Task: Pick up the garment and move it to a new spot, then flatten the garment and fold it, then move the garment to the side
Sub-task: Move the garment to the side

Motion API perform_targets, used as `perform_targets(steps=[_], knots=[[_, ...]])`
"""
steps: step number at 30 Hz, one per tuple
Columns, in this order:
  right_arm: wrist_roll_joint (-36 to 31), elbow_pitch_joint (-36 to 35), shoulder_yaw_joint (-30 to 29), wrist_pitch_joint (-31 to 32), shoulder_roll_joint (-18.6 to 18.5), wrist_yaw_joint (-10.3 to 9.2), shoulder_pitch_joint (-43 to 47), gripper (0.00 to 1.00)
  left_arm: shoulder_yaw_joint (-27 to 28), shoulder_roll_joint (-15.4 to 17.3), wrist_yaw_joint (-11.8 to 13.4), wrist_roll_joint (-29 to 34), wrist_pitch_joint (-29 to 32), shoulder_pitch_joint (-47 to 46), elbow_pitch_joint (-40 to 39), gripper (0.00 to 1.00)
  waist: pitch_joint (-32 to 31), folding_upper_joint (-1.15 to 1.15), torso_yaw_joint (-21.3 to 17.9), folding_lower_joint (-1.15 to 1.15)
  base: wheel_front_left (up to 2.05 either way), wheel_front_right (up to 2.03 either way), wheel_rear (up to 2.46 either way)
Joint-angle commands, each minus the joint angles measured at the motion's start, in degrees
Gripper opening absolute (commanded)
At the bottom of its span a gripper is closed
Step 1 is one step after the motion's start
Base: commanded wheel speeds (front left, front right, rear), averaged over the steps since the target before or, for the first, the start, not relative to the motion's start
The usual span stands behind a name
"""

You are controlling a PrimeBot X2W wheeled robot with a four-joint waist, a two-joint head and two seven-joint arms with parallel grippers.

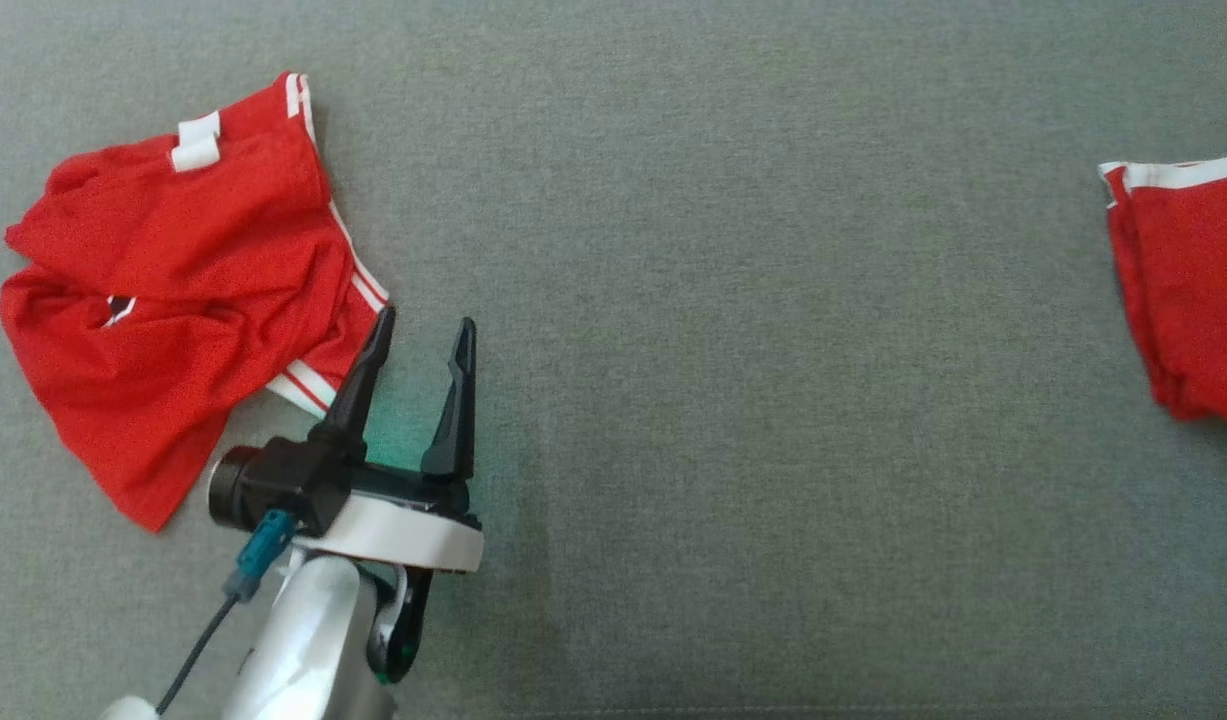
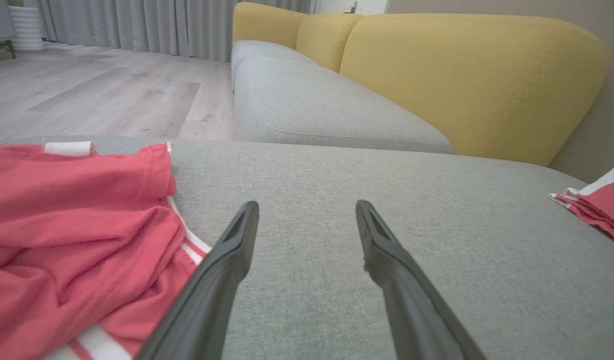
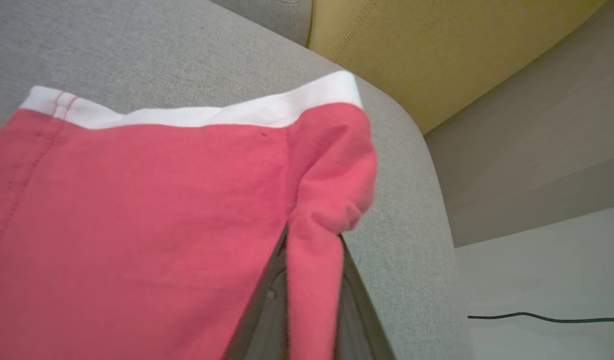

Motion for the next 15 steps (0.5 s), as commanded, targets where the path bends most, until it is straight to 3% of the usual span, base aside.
perform_targets(steps=[1, 13, 14, 15], knots=[[-0.9, 0.1, -0.8, -1.0, -1.9, -0.05, -2.2, 0.0, 2.3, 0.2, -0.3, 0.6, -0.5, -2.5, -1.6, 1.0, 0.7, 0.0, 0.5, -0.01, 0.0, 0.0, 0.0], [-3.8, 6.1, -4.3, -3.7, 0.8, -0.05, -6.3, 0.02, 3.1, 0.2, -0.8, 1.2, -0.5, -2.6, -1.2, 1.0, 0.4, 0.0, 0.5, -0.01, 0.0, 0.0, 0.0], [-3.9, 6.1, -4.4, -4.1, 1.2, -0.05, -6.4, 0.57, 3.1, 0.2, -0.9, 1.2, -0.5, -2.5, -1.1, 1.0, 0.1, 0.0, 0.5, -0.01, 0.0, 0.0, 0.0], [-4.2, 6.1, -4.8, -4.8, 1.6, -0.05, -6.6, 1.0, 3.1, 0.2, -0.9, 1.1, -0.5, -2.4, -1.0, 1.0, -0.3, 0.0, 0.4, -0.01, 0.0, 0.0, 0.0]])
